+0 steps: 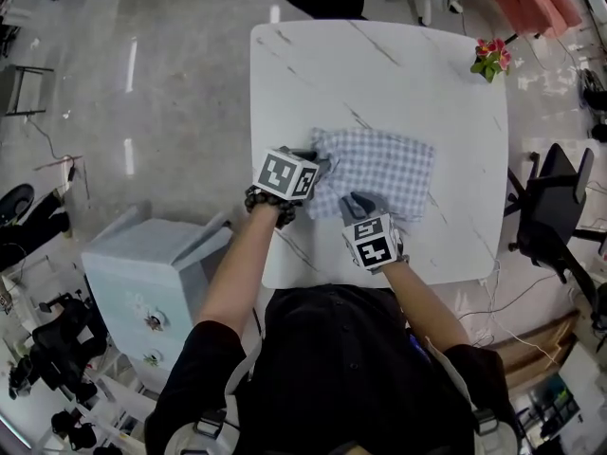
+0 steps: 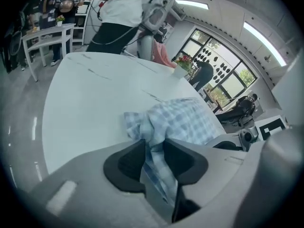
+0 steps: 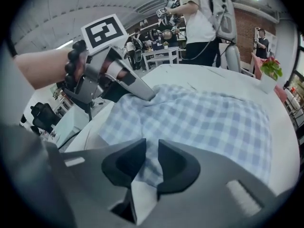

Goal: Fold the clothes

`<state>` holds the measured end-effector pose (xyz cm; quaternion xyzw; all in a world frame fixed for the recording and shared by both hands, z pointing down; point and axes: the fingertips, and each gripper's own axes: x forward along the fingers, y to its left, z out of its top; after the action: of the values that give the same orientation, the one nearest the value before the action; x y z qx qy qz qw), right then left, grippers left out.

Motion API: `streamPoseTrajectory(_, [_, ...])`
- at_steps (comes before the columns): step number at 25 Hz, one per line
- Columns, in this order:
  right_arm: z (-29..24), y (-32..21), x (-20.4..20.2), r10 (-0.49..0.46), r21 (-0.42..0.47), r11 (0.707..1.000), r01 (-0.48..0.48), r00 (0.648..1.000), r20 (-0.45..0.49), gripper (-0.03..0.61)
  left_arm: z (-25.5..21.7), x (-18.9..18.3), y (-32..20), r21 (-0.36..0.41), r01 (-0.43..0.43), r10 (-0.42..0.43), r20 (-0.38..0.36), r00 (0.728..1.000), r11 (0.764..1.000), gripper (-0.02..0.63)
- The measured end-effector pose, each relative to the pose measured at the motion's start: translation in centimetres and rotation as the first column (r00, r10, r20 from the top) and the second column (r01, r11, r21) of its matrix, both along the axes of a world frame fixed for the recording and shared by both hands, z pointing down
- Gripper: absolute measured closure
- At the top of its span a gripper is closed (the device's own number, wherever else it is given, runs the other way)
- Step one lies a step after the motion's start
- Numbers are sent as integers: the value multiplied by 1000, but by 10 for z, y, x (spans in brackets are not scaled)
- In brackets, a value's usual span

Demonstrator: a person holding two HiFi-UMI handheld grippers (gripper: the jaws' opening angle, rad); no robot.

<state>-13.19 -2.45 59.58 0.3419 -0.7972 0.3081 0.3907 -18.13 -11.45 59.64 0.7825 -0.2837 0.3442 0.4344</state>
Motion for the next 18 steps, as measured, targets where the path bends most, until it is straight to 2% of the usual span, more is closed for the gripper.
streamPoseTrajectory(5, [1,-2,1,-13,-2,1000,13,1000,12,489,5,2,-2,46,17,-19,44,999,999,439])
streamPoseTrajectory(11, [1,-1,1,-14,-6,1000,14,1000,14,491,6,4,-2,59,6,-10,59,998,998,427])
streamPoseTrajectory(15, [2,0,0,-16,-11,1000,16,1000,14,491,-1,7,-4,97,-22,16,63,998,995,486])
streamPoseTrajectory(18, [2,0,-1,-16,-7,1000,16,1000,13,491,-19,12,-10,138,-11,11,-2,1000,990,545])
